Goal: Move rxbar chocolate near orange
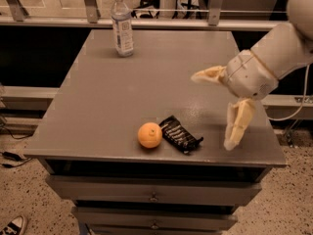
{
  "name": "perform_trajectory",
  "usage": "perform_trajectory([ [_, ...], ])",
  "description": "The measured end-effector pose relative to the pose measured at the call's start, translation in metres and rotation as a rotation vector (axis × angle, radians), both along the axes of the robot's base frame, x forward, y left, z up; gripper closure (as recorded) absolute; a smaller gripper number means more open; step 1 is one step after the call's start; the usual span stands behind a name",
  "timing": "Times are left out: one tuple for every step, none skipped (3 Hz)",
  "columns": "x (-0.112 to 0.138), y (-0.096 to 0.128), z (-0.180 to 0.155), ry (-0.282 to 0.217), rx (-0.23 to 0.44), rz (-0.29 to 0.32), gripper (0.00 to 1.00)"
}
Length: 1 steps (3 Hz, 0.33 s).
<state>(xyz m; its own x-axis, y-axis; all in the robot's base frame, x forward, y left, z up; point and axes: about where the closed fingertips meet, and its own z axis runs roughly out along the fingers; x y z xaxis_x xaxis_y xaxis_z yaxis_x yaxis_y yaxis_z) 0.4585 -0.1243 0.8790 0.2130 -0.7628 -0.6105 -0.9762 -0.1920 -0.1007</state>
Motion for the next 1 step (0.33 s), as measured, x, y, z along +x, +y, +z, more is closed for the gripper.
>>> perform_trajectory([
  [0.0363, -0.0343, 0.0394, -0.089, 0.050, -0.116, 0.00],
])
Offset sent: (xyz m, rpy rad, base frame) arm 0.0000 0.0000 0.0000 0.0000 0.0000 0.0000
